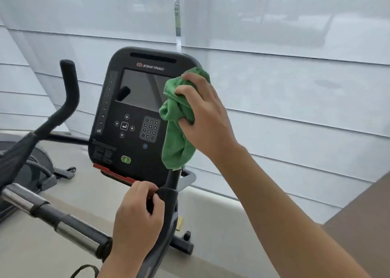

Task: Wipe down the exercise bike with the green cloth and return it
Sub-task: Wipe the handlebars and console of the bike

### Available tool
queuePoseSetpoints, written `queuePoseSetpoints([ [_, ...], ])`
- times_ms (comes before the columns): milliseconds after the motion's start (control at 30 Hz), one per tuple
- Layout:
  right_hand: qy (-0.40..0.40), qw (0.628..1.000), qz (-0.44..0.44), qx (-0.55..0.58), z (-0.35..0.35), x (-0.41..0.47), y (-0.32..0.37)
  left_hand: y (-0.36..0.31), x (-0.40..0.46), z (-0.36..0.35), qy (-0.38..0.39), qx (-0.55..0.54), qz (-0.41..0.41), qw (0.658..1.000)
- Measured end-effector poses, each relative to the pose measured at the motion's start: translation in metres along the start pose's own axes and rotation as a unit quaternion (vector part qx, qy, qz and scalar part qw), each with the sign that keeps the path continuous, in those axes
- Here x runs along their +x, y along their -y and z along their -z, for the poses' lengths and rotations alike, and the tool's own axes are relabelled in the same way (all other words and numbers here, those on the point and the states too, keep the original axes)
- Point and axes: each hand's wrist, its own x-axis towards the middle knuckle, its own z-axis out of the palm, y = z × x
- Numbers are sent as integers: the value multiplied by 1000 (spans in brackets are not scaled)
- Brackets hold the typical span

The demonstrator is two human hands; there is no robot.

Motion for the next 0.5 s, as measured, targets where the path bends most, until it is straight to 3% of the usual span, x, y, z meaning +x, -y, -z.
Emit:
queuePoseSetpoints([
  [67,102,983,76,-132,-9,25,-6,1,-1,0,3,0,-2,1000],
  [133,206,954,98,-196,-22,31,-10,2,-1,1,0,-9,-6,1000],
  [333,158,972,100,-143,-38,19,-20,1,-2,4,-5,-30,-3,1000],
  [500,251,963,39,-95,-44,-31,-3,4,-4,4,-9,-29,-7,1000],
])
